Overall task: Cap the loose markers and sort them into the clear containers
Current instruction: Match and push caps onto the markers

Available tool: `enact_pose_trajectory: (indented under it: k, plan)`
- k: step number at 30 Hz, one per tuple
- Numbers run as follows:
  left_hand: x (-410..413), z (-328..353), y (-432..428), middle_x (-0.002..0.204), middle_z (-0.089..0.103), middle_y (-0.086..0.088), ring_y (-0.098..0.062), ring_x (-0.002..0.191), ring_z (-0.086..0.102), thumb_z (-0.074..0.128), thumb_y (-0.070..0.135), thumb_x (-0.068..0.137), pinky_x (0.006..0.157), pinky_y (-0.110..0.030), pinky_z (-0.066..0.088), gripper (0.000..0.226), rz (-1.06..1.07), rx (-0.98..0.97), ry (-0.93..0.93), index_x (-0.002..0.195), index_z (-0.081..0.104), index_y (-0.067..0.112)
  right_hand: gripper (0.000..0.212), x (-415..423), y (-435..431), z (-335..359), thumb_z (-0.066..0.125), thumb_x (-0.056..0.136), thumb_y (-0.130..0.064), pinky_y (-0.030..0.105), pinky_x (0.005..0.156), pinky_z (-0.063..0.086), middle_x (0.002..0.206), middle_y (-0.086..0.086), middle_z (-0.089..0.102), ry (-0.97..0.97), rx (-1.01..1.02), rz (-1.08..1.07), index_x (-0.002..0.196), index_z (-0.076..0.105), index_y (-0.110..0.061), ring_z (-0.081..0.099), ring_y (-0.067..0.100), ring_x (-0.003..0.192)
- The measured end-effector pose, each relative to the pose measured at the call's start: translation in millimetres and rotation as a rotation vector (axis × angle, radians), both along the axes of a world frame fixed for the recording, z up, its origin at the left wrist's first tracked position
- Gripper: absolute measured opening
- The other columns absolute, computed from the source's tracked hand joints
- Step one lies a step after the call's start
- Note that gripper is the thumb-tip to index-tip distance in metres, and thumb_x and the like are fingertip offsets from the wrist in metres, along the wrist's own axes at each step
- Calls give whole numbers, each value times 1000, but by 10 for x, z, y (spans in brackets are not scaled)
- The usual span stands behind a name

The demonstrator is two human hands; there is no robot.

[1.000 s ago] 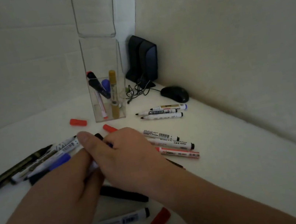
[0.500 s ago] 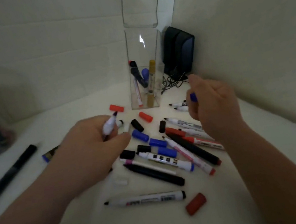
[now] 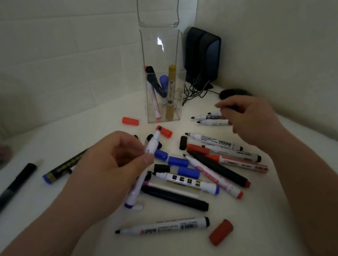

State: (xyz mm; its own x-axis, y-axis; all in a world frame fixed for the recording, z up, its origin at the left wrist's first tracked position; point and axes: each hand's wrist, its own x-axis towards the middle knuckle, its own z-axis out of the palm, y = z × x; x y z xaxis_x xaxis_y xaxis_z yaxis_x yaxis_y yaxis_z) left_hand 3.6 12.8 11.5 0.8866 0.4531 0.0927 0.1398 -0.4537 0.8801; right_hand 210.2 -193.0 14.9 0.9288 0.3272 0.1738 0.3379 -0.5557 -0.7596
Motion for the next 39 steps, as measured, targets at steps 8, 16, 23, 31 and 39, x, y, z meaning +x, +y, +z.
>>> enact_pose_trajectory:
  k: [8, 16, 23, 31, 39]
  plan:
    - [-28, 53, 100, 87, 78, -8, -39, 82, 73, 67, 8, 92, 81, -59, 58, 18, -86, -342, 15, 87, 50, 6, 33, -7, 37, -71, 71, 89, -20, 21, 82, 40, 105, -7, 64, -90, -281, 105, 120, 66, -31, 58, 6, 92]
    - [-197, 108, 293, 88, 70, 26, -3, 71, 63, 82, 43, 72, 63, -25, 53, 23, -276, 387, 204, 82, 61, 42, 37, 28, 21, -107, 70, 88, -13, 9, 72, 35, 105, -7, 65, -103, -294, 124, 120, 65, -32, 57, -1, 88]
    - [-164, -11, 276, 89, 63, 27, 12, 86, 54, 78, 57, 72, 65, -16, 47, 31, -348, 598, 295, 88, 52, 53, 43, 140, -33, -176, 64, 87, -7, 19, 90, 39, 112, -10, 63, -101, -267, 71, 123, 65, -31, 58, 7, 102]
    - [-50, -109, 96, 106, 32, 57, 23, 94, 42, 71, 60, 79, 68, -10, 42, 19, -482, 664, 321, 86, 53, 53, 57, 469, -154, -260, 58, 90, -2, 26, 100, 44, 131, -2, 60, -95, -185, -151, 139, 53, -29, 56, 14, 114]
    - [-98, -98, 42, 110, 40, 48, 20, 90, 47, 81, 53, 72, 72, -7, 41, 23, -363, 546, 137, 82, 63, 43, 59, 447, -34, -303, 48, 93, 1, 29, 110, 34, 142, -2, 51, -49, -253, -93, 146, 47, -26, 47, 18, 129]
